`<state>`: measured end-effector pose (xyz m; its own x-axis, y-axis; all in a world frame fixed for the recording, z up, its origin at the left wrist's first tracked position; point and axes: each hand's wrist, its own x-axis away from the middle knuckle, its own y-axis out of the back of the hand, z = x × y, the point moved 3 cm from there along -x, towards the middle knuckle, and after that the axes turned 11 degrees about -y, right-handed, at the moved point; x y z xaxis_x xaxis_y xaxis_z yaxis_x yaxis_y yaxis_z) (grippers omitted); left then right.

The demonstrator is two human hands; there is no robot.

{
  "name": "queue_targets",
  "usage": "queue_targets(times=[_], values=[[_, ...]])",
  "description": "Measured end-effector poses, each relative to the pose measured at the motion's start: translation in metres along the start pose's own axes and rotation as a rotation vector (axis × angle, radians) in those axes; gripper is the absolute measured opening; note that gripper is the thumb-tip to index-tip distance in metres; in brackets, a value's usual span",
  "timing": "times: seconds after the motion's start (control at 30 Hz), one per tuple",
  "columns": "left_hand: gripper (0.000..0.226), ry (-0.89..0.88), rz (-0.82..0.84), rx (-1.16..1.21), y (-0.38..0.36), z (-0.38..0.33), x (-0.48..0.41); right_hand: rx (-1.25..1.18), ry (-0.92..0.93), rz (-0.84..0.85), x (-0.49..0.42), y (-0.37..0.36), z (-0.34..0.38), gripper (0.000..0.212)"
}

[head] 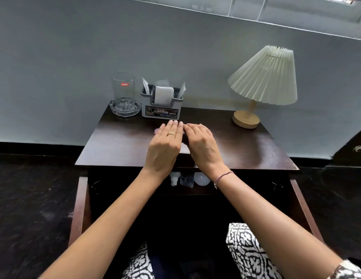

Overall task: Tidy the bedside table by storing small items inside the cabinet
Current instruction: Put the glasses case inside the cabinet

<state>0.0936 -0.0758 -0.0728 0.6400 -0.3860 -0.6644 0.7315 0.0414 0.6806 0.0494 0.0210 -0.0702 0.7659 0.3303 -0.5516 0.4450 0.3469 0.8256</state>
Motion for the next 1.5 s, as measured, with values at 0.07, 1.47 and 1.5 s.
queue_targets(times=[0.07, 1.47, 1.5], values=[[0.040, 0.006, 0.004, 0.015, 0.003, -0.004, 0.004, -0.047, -0.047, -0.008, 0.009, -0.001, 0.003, 0.030], [0.044, 0.243, 0.263, 0.168, -0.011, -0.039, 0.155, -0.195, 0.060, 0.170, 0.139, -0.071, 0.043, 0.049], [0.046, 0.261, 0.315, 0.190, -0.017, -0.038, 0.156, -0.191, 0.070, 0.204, 0.137, -0.078, 0.045, 0.049]])
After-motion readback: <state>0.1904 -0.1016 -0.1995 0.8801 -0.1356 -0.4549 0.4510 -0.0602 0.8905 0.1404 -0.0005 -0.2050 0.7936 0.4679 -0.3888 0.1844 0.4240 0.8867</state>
